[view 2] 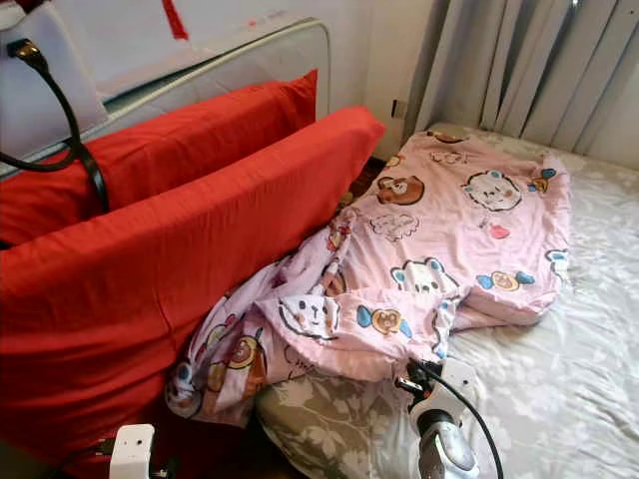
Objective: Clean up the room
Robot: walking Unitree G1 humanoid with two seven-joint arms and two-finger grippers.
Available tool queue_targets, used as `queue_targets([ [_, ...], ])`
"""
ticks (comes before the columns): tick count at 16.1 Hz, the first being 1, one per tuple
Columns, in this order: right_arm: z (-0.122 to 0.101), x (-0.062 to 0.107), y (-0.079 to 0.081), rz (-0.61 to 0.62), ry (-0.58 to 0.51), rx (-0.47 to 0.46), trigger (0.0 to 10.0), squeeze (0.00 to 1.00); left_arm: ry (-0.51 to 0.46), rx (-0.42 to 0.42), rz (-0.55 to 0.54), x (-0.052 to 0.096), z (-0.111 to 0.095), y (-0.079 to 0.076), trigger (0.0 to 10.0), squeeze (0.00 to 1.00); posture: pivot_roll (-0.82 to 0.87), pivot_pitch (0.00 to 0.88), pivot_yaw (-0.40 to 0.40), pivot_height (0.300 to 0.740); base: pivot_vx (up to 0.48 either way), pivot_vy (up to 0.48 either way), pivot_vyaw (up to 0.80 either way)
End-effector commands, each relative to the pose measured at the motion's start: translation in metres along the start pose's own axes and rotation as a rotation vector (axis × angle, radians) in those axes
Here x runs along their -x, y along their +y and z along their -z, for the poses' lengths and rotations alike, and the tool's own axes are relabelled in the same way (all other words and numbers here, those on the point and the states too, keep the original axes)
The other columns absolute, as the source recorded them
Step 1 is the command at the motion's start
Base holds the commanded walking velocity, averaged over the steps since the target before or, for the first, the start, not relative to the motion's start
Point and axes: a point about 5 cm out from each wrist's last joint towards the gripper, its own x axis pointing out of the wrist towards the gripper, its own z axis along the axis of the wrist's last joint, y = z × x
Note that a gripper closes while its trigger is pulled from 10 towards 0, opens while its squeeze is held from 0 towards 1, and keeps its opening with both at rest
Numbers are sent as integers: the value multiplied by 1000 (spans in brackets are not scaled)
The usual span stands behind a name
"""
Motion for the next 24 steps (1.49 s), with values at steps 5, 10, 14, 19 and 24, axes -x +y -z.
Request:
queue_targets([
  [5, 2, 1, 3, -7, 1, 21, 10000, 0, 44, -5, -7, 3, 11, 2, 10000, 0, 10, 0, -17, 740, 0, 0, 0],
  [10, -3, 0, -2, 17, -17, 27, 10000, 0, 54, 3, -1, 4, 14, 2, 10000, 0, 10, 0, -16, 740, 0, 0, 0],
  [14, -5, 1, -5, 30, -25, 32, 10000, 0, 64, 2, 2, 5, 17, 1, 10000, 0, 11, 0, -16, 740, 0, 0, 0],
  [19, -4, 0, -2, 21, -35, 39, 10000, 0, 74, 1, 5, 6, 20, 0, 10000, 0, 12, 0, -15, 740, 0, 0, 0],
  [24, -8, -1, 0, 17, -56, 45, 10000, 0, 62, -7, 5, 5, 17, 3, 10000, 0, 10, 0, -11, 740, -271, 0, 0],
])
